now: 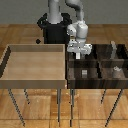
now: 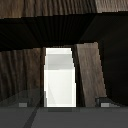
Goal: Place the milk carton into the appropriate compartment.
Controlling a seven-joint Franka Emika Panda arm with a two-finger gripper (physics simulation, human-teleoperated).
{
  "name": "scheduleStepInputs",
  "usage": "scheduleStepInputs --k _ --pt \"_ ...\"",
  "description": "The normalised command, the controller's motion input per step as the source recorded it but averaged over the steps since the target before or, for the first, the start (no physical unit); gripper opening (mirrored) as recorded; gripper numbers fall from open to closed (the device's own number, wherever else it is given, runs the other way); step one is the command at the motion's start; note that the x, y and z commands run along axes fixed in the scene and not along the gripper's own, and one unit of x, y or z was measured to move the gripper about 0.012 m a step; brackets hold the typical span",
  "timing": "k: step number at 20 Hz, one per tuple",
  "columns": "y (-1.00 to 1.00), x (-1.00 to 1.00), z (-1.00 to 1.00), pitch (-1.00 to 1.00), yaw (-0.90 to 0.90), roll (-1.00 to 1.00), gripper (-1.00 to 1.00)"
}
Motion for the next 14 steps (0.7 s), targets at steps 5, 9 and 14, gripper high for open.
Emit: scheduleStepInputs --k 5,9,14 --pt "0.0 0.0 -0.8 0.0 0.0 0.0 1.0" --pt "0.0 0.0 -0.25 0.0 0.0 0.0 -1.0" --pt "0.0 0.0 0.0 0.0 0.0 0.0 -1.0"
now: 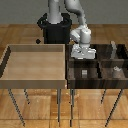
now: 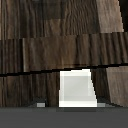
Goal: Place the milk carton into the appropriate compartment.
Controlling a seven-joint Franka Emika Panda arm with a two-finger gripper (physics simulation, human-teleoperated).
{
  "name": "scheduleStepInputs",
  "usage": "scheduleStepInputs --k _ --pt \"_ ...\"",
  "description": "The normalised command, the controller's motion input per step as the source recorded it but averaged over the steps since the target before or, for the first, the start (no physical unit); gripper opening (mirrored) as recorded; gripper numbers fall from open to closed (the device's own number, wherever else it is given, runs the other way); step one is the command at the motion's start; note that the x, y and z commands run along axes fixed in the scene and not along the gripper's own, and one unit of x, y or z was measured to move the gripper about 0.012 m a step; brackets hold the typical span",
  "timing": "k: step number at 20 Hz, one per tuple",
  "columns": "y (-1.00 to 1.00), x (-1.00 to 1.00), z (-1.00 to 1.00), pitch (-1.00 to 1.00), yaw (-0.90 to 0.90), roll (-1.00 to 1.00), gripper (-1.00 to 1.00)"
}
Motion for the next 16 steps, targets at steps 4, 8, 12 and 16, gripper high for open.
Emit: scheduleStepInputs --k 4,8,12,16 --pt "0.0 0.0 0.0 0.0 0.0 0.0 -1.0" --pt "0.0 0.0 0.5 0.0 0.0 0.0 -1.0" --pt "0.0 0.0 1.0 0.0 0.0 0.0 -1.0" --pt "0.25 0.0 0.75 0.0 0.0 0.0 -1.0"
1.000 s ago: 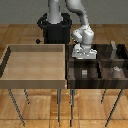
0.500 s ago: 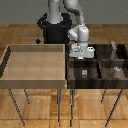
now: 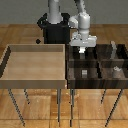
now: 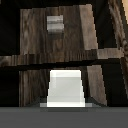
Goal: Place the milk carton into the appropriate compartment.
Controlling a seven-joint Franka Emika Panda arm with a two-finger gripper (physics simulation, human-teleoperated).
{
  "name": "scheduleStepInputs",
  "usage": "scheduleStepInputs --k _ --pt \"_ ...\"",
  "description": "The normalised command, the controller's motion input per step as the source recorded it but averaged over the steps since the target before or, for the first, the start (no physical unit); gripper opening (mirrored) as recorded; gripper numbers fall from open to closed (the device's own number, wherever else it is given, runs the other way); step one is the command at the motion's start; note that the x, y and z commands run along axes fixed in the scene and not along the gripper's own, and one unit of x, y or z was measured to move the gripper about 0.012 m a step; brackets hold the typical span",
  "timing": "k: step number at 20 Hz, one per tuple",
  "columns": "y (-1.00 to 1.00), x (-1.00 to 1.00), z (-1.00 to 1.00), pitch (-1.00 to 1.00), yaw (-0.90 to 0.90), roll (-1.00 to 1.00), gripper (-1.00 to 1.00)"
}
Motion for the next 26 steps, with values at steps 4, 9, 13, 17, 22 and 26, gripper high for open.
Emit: scheduleStepInputs --k 4,9,13,17,22,26 --pt "0.5 0.0 0.0 0.0 0.0 0.0 -1.0" --pt "-0.2 0.0 0.0 0.0 0.0 0.0 -1.0" --pt "0.0 0.0 0.0 0.0 0.0 0.0 -1.0" --pt "0.0 0.5 0.0 0.0 0.0 0.0 -1.0" --pt "0.0 0.2 0.0 0.0 0.0 0.0 -1.0" --pt "0.0 0.25 0.0 0.0 0.0 0.0 -1.0"
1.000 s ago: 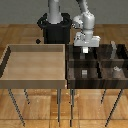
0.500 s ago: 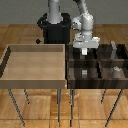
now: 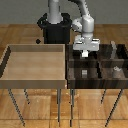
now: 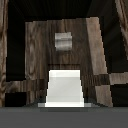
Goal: Place the milk carton into the appropriate compartment.
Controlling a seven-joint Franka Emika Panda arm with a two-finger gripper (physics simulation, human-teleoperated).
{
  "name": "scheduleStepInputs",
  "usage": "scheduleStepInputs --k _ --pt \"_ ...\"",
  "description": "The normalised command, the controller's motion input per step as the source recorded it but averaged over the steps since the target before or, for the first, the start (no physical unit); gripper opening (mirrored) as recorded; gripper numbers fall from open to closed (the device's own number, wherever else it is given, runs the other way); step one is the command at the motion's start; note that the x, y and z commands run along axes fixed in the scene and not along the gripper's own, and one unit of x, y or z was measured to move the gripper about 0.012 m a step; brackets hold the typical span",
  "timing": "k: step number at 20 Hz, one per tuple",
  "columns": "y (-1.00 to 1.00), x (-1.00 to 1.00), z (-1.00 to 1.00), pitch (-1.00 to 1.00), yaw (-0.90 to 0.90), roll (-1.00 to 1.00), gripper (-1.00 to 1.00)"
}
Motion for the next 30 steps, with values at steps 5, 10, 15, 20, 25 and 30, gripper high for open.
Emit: scheduleStepInputs --k 5,10,15,20,25,30 --pt "0.0 0.4 0.0 0.0 0.0 0.0 -1.0" --pt "0.0 -0.2 0.0 0.0 0.0 0.0 -1.0" --pt "0.0 0.0 -0.4 0.0 0.0 0.0 -1.0" --pt "0.0 0.0 -0.4 0.0 0.0 0.0 1.0" --pt "0.0 0.0 0.0 0.0 0.0 0.0 1.0" --pt "0.0 0.0 0.0 0.0 0.0 0.0 1.0"
